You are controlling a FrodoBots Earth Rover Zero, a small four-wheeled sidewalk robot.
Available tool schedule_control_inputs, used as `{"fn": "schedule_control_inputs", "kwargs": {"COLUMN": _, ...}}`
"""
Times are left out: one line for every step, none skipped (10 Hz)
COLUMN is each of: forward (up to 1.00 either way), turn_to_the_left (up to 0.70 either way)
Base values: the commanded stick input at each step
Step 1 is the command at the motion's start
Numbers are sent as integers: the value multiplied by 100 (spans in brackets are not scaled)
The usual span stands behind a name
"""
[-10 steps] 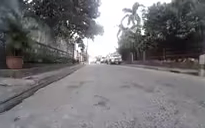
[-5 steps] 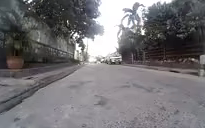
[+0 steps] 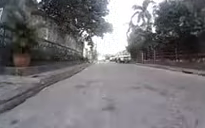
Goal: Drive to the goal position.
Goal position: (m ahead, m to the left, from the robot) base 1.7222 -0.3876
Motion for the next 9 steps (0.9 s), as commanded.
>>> {"fn": "schedule_control_inputs", "kwargs": {"forward": 100, "turn_to_the_left": -15}}
{"fn": "schedule_control_inputs", "kwargs": {"forward": 100, "turn_to_the_left": -20}}
{"fn": "schedule_control_inputs", "kwargs": {"forward": 100, "turn_to_the_left": -25}}
{"fn": "schedule_control_inputs", "kwargs": {"forward": 100, "turn_to_the_left": -22}}
{"fn": "schedule_control_inputs", "kwargs": {"forward": 100, "turn_to_the_left": -10}}
{"fn": "schedule_control_inputs", "kwargs": {"forward": 100, "turn_to_the_left": 1}}
{"fn": "schedule_control_inputs", "kwargs": {"forward": 100, "turn_to_the_left": 11}}
{"fn": "schedule_control_inputs", "kwargs": {"forward": 100, "turn_to_the_left": -3}}
{"fn": "schedule_control_inputs", "kwargs": {"forward": 100, "turn_to_the_left": -17}}
